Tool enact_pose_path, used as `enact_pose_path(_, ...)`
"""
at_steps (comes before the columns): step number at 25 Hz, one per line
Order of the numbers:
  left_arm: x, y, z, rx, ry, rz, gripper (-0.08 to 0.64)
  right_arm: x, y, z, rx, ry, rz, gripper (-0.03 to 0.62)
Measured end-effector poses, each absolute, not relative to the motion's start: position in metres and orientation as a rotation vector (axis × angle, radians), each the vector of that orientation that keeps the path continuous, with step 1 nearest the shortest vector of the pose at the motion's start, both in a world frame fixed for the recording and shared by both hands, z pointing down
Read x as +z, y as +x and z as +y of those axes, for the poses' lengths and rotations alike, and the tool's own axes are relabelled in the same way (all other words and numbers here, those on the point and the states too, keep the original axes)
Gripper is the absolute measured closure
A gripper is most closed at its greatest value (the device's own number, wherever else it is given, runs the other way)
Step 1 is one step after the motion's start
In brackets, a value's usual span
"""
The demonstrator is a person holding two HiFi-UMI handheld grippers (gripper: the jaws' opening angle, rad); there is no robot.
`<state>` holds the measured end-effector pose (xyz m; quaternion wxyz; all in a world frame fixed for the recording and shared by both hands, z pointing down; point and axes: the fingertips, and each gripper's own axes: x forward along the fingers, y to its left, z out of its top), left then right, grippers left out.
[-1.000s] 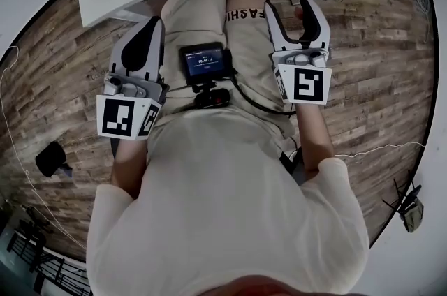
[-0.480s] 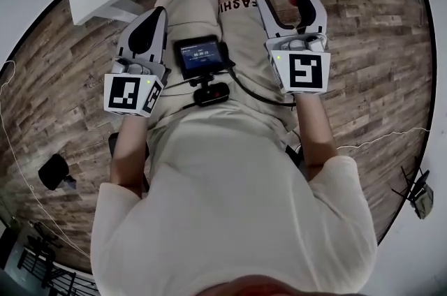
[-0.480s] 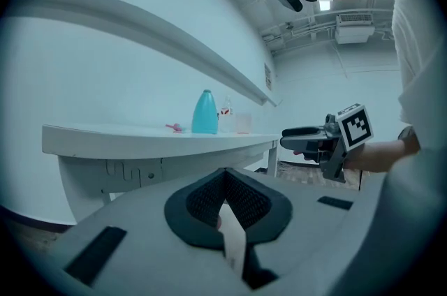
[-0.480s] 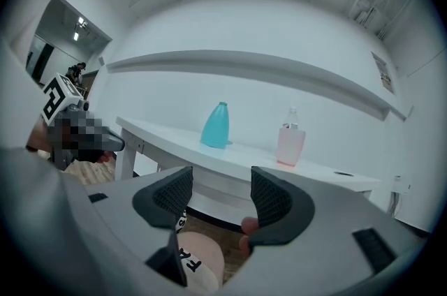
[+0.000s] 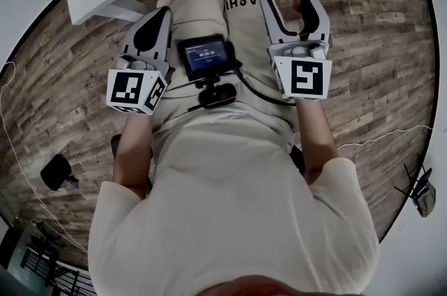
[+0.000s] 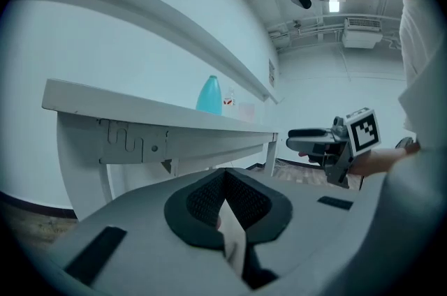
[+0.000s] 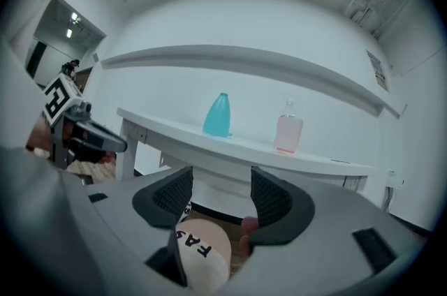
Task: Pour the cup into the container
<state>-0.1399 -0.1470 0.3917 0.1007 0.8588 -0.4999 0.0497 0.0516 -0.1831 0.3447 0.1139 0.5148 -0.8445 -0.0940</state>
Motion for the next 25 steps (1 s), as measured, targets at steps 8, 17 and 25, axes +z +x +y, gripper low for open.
enact_pose_path(8,0.401,-0.151,-0.154,0.178,2.493,-1.495,0.548,0.353,0.063,-0.183,-0.332,1.550,-2.446,0.322)
enact_pose_path(17,0.407,-0.152,-0.156,0.198,2.484,-1.491,0.548,0.353,0.061,-0.183,-0.346,1.570,-2.456,0.322)
enact_pose_path(25,0.406,-0.150,-0.155,0.207,2.488,-1.496,0.548,0.357,0.060,-0.182,-0.353,1.541,-2.437,0.322)
